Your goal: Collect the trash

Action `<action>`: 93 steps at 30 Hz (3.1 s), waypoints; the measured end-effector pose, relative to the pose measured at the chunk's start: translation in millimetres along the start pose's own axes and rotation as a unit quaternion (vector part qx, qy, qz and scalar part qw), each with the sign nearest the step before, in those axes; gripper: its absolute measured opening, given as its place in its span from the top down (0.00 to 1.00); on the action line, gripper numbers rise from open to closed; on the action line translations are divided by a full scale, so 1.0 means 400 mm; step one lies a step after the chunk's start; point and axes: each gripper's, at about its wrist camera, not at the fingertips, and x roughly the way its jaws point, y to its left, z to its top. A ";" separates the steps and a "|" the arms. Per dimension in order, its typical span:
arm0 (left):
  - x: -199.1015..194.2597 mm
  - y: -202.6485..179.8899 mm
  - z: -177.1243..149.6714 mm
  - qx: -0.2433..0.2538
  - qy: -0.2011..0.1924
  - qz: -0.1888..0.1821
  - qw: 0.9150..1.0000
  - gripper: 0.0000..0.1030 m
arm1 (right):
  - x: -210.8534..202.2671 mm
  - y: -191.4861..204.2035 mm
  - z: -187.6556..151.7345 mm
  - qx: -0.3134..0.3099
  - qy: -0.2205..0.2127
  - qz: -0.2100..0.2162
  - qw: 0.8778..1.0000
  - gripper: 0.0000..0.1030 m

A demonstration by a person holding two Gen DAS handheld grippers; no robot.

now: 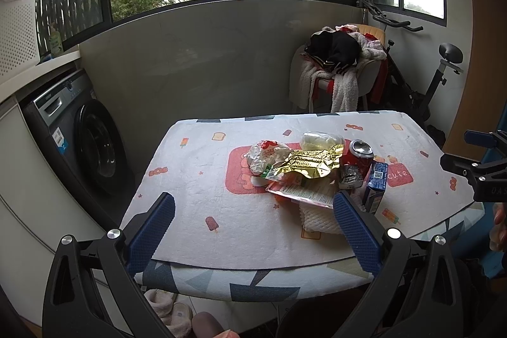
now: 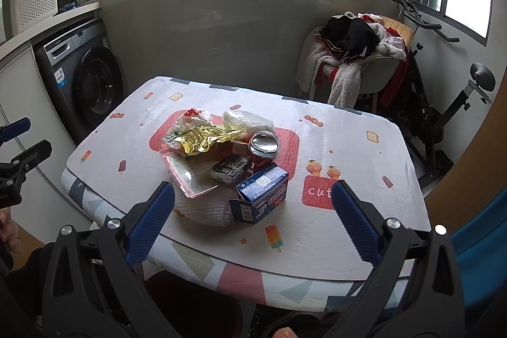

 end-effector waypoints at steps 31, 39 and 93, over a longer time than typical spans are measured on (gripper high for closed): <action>0.003 0.002 -0.001 -0.002 0.002 -0.001 1.000 0.05 | 0.000 -0.002 -0.003 -0.003 0.002 -0.003 1.000 0.05; 0.005 0.001 -0.004 -0.001 0.003 -0.001 1.000 0.05 | -0.001 -0.004 -0.005 -0.003 0.002 -0.007 1.000 0.05; 0.331 0.057 -0.111 -0.069 0.127 -0.089 0.986 0.05 | 0.553 -0.181 -0.090 0.292 0.204 0.088 0.930 0.47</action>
